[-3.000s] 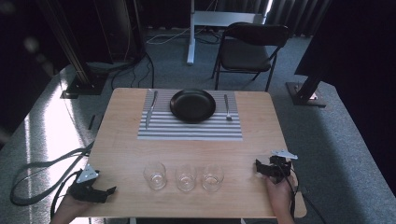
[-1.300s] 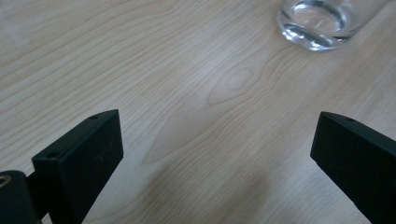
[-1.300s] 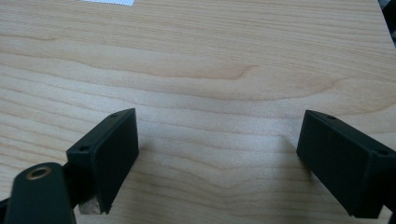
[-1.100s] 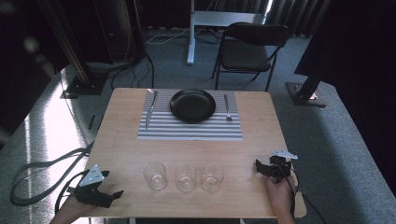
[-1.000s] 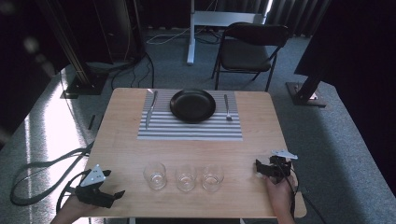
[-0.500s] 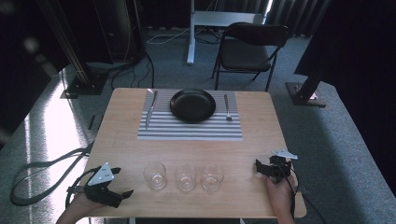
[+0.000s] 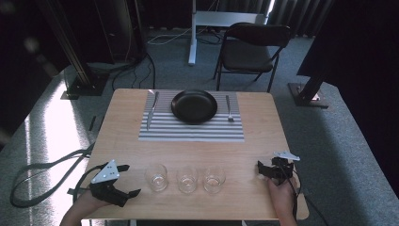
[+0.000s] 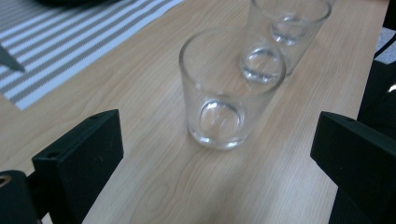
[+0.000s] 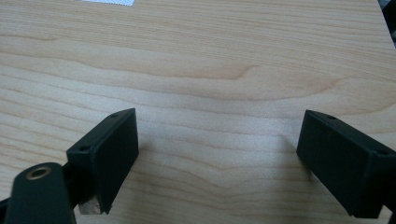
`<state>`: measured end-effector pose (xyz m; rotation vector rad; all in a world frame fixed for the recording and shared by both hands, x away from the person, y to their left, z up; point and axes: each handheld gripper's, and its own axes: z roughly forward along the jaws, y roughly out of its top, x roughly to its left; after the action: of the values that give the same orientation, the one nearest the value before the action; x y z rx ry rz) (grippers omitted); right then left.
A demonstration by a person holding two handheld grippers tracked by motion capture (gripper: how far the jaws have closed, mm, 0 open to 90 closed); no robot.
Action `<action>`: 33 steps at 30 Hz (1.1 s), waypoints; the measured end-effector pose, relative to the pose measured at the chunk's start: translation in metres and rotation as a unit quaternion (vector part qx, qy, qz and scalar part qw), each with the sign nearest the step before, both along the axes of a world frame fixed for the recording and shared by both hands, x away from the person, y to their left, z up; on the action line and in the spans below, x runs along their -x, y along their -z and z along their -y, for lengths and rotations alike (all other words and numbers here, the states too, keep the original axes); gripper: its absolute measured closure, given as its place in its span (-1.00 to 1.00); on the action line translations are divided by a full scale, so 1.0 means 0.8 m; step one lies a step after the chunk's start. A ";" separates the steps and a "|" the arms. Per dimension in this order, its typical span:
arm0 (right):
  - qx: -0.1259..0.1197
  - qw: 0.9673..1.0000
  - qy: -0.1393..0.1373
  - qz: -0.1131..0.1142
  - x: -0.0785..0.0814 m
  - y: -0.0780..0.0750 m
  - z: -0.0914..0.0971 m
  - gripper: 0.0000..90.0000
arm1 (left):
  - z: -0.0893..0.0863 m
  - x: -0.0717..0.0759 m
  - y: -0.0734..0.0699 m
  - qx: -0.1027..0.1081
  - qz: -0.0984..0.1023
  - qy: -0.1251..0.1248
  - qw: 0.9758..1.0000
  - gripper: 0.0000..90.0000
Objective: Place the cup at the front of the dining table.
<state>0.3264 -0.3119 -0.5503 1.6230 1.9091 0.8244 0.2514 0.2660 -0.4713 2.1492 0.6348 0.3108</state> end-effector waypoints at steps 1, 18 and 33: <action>0.000 1.000 0.000 0.000 0.000 0.000 0.000 -0.73 | 0.002 -0.001 -0.001 0.002 -0.001 0.005 1.000 -0.94; 0.000 1.000 0.000 0.000 0.000 0.000 0.000 -0.73 | 0.050 -0.017 -0.014 -0.008 0.005 0.050 0.999 -0.94; 0.000 1.000 0.000 0.000 0.000 0.000 0.000 -0.73 | 0.086 -0.029 -0.021 -0.010 0.004 0.084 0.996 -0.94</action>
<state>0.3264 -0.3119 -0.5504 1.6229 1.9089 0.8248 0.2747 0.1968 -0.4544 2.2020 0.4457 0.2345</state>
